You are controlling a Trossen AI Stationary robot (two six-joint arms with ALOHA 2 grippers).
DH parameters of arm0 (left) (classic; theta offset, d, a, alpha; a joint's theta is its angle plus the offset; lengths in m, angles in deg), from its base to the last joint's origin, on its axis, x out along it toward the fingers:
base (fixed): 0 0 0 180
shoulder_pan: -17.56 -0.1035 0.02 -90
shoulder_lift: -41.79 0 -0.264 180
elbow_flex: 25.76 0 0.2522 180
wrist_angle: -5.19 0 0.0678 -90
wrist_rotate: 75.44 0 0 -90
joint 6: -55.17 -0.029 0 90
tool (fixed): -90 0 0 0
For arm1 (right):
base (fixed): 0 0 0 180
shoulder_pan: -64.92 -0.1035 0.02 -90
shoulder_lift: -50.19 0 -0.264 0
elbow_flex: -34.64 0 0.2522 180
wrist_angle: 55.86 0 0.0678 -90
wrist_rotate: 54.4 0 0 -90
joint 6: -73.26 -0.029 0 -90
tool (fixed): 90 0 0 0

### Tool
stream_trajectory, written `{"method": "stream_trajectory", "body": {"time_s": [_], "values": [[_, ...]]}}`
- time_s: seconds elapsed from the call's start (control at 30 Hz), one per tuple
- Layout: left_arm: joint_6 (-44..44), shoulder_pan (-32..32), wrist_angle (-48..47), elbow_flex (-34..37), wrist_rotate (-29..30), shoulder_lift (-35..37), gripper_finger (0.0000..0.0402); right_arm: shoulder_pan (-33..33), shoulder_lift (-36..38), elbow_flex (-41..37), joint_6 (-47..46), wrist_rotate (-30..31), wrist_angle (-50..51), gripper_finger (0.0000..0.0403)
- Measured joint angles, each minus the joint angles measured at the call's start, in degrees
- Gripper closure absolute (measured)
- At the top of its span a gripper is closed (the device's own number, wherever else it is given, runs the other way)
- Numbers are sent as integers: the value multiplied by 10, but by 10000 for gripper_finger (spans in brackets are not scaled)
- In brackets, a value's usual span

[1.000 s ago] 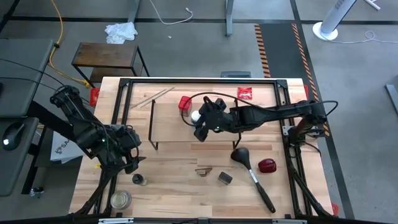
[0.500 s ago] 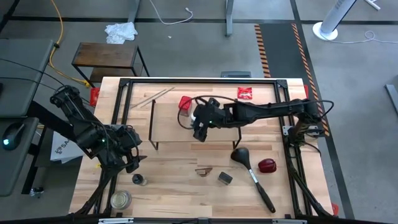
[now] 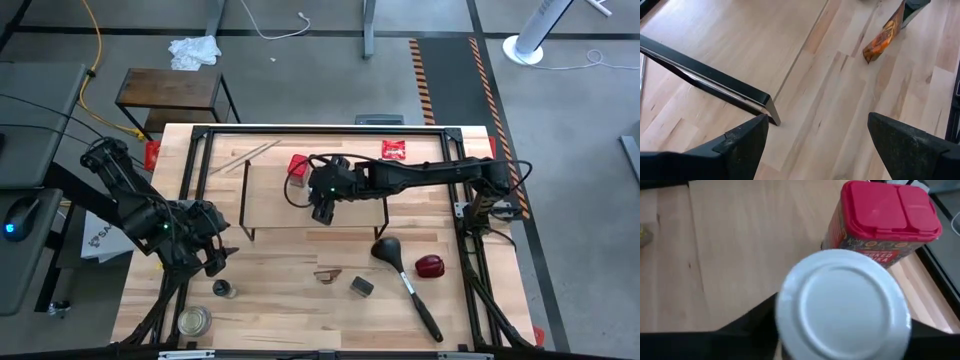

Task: Shelf spices
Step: Remove the white seasoning bottle from the shelf

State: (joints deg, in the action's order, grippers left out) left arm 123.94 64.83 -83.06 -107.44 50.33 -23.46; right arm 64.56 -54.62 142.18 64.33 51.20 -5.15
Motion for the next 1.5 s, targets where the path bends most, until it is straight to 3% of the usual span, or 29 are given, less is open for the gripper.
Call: {"method": "stream_trajectory", "body": {"time_s": [0.17, 0.3, 0.53, 0.7, 0.83, 1.1, 1.5], "values": [[0, 0, 0, 0, 5, 0, 64, -9, 35, 0, -10, -11, 48, 222], [1, 0, 4, 0, 18, 0, 64, -43, 98, 0, -76, -3, 130, 222], [30, 0, 8, 0, 83, 0, 64, -228, 163, 0, -281, 107, 258, 222], [41, 0, 9, 0, 98, 0, 64, -370, 106, -4, -480, 175, 310, 222], [41, 0, 8, 0, 83, 0, 64, -431, 39, -32, -613, 182, 310, 222], [55, 0, 9, 0, 55, 0, 64, -464, -47, -94, -768, 177, 310, 222], [77, -7, 9, 0, 3, 0, 64, -496, -50, -208, -937, 190, 232, 222]]}}
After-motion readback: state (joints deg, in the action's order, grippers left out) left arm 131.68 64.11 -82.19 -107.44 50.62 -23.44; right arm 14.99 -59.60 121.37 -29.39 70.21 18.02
